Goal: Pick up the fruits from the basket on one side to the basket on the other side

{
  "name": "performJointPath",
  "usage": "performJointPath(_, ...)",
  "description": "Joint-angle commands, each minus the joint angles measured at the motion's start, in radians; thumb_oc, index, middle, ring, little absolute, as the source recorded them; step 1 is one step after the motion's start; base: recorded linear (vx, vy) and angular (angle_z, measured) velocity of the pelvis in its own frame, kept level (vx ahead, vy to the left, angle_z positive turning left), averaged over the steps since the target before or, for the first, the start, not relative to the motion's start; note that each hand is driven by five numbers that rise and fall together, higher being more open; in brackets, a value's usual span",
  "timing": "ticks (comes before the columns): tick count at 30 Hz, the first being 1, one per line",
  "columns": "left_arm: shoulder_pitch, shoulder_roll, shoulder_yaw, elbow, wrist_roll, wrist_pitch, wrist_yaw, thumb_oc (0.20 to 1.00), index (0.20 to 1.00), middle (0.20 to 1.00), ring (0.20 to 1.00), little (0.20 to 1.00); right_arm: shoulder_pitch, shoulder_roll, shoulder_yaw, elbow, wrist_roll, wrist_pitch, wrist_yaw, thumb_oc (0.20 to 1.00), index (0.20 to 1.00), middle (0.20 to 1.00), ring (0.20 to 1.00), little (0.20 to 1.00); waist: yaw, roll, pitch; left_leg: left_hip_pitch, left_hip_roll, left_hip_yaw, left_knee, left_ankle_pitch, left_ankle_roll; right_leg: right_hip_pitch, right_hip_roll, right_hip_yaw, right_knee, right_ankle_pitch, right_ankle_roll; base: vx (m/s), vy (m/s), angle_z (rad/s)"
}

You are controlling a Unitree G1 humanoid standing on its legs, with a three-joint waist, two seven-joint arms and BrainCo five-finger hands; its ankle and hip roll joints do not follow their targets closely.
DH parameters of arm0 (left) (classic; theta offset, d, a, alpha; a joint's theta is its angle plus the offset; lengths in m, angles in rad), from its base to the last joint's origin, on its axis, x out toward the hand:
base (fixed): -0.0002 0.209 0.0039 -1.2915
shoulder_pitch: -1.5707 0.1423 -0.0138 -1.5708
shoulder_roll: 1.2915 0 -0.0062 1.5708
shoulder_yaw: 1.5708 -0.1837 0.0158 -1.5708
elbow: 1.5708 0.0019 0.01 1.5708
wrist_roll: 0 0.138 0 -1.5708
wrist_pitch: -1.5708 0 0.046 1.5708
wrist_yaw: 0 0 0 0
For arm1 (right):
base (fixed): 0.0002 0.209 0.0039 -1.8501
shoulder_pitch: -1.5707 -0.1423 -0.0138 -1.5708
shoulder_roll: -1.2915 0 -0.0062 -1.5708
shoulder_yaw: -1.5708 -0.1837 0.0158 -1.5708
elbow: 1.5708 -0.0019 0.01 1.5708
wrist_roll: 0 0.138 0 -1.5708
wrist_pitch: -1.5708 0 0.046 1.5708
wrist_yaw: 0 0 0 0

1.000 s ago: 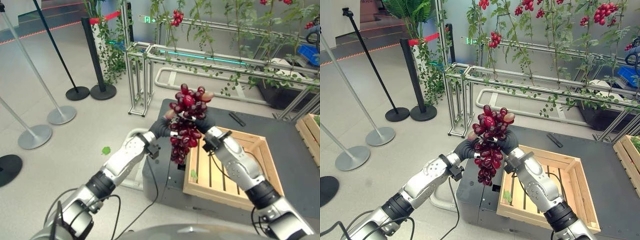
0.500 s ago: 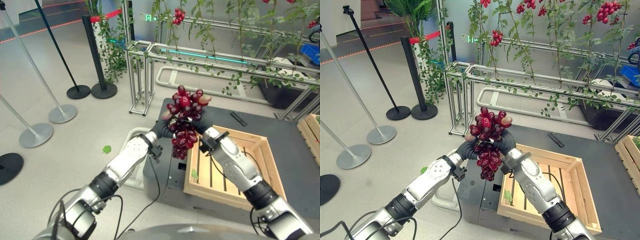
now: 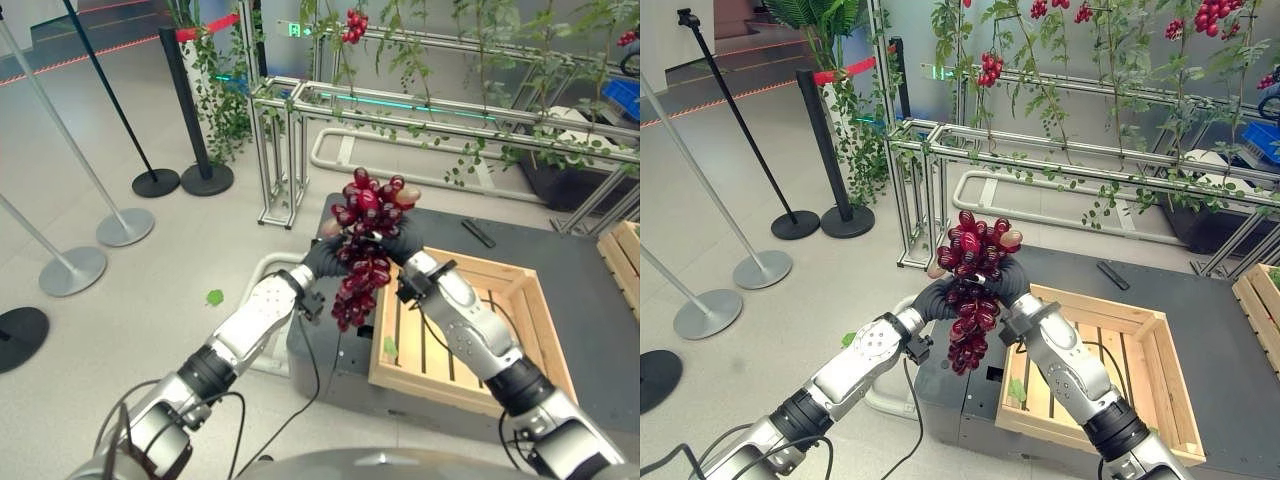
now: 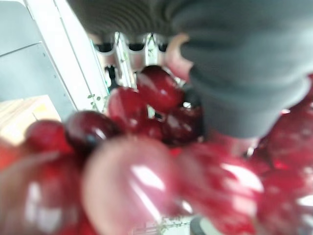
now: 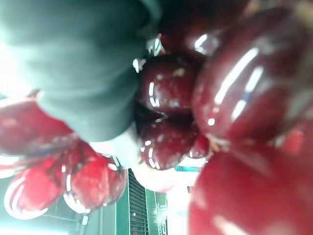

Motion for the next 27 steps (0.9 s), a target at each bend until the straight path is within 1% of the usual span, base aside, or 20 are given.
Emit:
performJointPath(1, -0.088, -0.047, -0.013, 0.014, -0.052, -0.043, -0.007, 0.200, 0.200, 0.200, 0.200, 0.200, -0.127, 0.094, 0.048, -0.151, 0.026, -0.077, 0.044, 0.200, 0.200, 0.200, 0.200, 0.200, -0.008, -0.047, 0.006, -0.054, -0.053, -0.012, 0.054, -0.052, 0.067, 0.022, -0.046, -0.010, 0.104, -0.132, 0.060, 0.00, 0.000, 0.00)
performJointPath(11, -0.059, -0.027, 0.012, -0.002, -0.130, -0.048, -0.024, 0.200, 0.200, 0.200, 0.200, 0.200, -0.105, 0.094, 0.061, -0.133, 0.035, -0.062, 0.057, 0.200, 0.200, 0.200, 0.200, 0.200, -0.007, -0.045, 0.005, -0.054, -0.054, -0.012, 0.051, -0.049, 0.066, 0.022, -0.049, -0.012, 0.103, -0.130, 0.060, 0.00, 0.000, 0.00)
performJointPath(17, -0.025, -0.006, 0.045, -0.020, -0.170, -0.051, -0.029, 0.200, 0.200, 0.200, 0.200, 0.200, -0.086, 0.070, 0.042, -0.129, 0.023, -0.056, 0.061, 0.200, 0.200, 0.200, 0.200, 0.200, -0.004, -0.045, 0.002, -0.052, -0.054, -0.013, 0.049, -0.049, 0.066, 0.022, -0.049, -0.014, 0.104, -0.130, 0.060, 0.00, 0.000, 0.00)
performJointPath(18, -0.004, 0.002, 0.064, -0.030, -0.188, -0.050, -0.037, 0.200, 0.200, 0.200, 0.200, 0.200, -0.075, 0.056, 0.022, -0.138, 0.004, -0.057, 0.063, 1.000, 1.000, 1.000, 1.000, 1.000, -0.004, -0.045, 0.000, -0.051, -0.054, -0.012, 0.048, -0.049, 0.065, 0.024, -0.049, -0.017, 0.103, -0.131, 0.059, 0.00, 0.000, 0.00)
performJointPath(19, 0.020, 0.013, 0.088, -0.025, -0.198, -0.052, -0.046, 0.200, 0.200, 0.200, 0.200, 0.200, -0.069, 0.044, 0.000, -0.126, -0.021, -0.052, 0.057, 1.000, 1.000, 1.000, 1.000, 1.000, 0.000, -0.045, -0.001, -0.051, -0.053, -0.012, 0.048, -0.049, 0.065, 0.025, -0.049, -0.017, 0.102, -0.131, 0.059, 0.00, 0.000, 0.00)
performJointPath(20, 0.043, 0.033, 0.112, -0.049, -0.237, -0.049, -0.065, 0.200, 0.200, 0.200, 0.200, 0.200, -0.058, 0.028, -0.025, -0.135, -0.035, -0.059, 0.070, 1.000, 1.000, 1.000, 1.000, 1.000, 0.003, -0.045, -0.001, -0.052, -0.053, -0.012, 0.048, -0.049, 0.065, 0.024, -0.049, -0.017, 0.102, -0.130, 0.059, 0.00, 0.006, 0.04)
performJointPath(22, 0.048, 0.047, 0.141, -0.086, -0.282, -0.050, -0.068, 0.200, 0.200, 0.200, 0.200, 0.200, -0.025, -0.002, -0.066, -0.154, -0.047, -0.063, 0.073, 1.000, 1.000, 1.000, 1.000, 1.000, 0.003, -0.045, -0.004, -0.052, -0.053, -0.014, 0.047, -0.047, 0.064, 0.025, -0.049, -0.021, 0.101, -0.130, 0.060, 0.00, 0.002, 0.02)
performJointPath(23, 0.055, 0.048, 0.162, -0.096, -0.298, -0.051, -0.065, 0.200, 0.200, 0.200, 0.200, 0.200, -0.001, -0.018, -0.097, -0.154, -0.052, -0.067, 0.079, 1.000, 1.000, 1.000, 1.000, 1.000, 0.003, -0.046, -0.005, -0.052, -0.054, -0.016, 0.046, -0.046, 0.064, 0.026, -0.049, -0.024, 0.101, -0.130, 0.061, 0.00, 0.000, 0.00)
performJointPath(25, 0.051, 0.028, 0.175, -0.059, -0.266, -0.073, -0.041, 0.200, 0.200, 0.200, 0.200, 0.200, 0.032, -0.040, -0.128, -0.151, -0.075, -0.081, 0.073, 1.000, 1.000, 1.000, 1.000, 1.000, -0.005, -0.051, -0.008, -0.049, -0.053, -0.020, 0.042, -0.046, 0.062, 0.027, -0.048, -0.025, 0.101, -0.131, 0.061, 0.01, -0.013, 0.06)
performJointPath(26, 0.084, 0.020, 0.205, -0.049, -0.283, -0.077, -0.044, 0.200, 0.200, 0.200, 0.200, 0.200, 0.048, -0.068, -0.168, -0.158, -0.124, -0.089, 0.071, 1.000, 1.000, 1.000, 1.000, 1.000, -0.005, -0.052, -0.008, -0.050, -0.053, -0.020, 0.042, -0.046, 0.062, 0.027, -0.047, -0.025, 0.101, -0.131, 0.061, 0.00, -0.016, 0.08)
performJointPath(27, 0.111, 0.028, 0.242, -0.082, -0.301, -0.081, -0.051, 0.200, 0.200, 0.200, 0.200, 0.200, 0.073, -0.094, -0.217, -0.157, -0.153, -0.090, 0.063, 1.000, 1.000, 1.000, 1.000, 1.000, -0.004, -0.052, -0.009, -0.050, -0.053, -0.021, 0.042, -0.046, 0.061, 0.027, -0.047, -0.026, 0.101, -0.131, 0.061, 0.00, -0.012, 0.05)
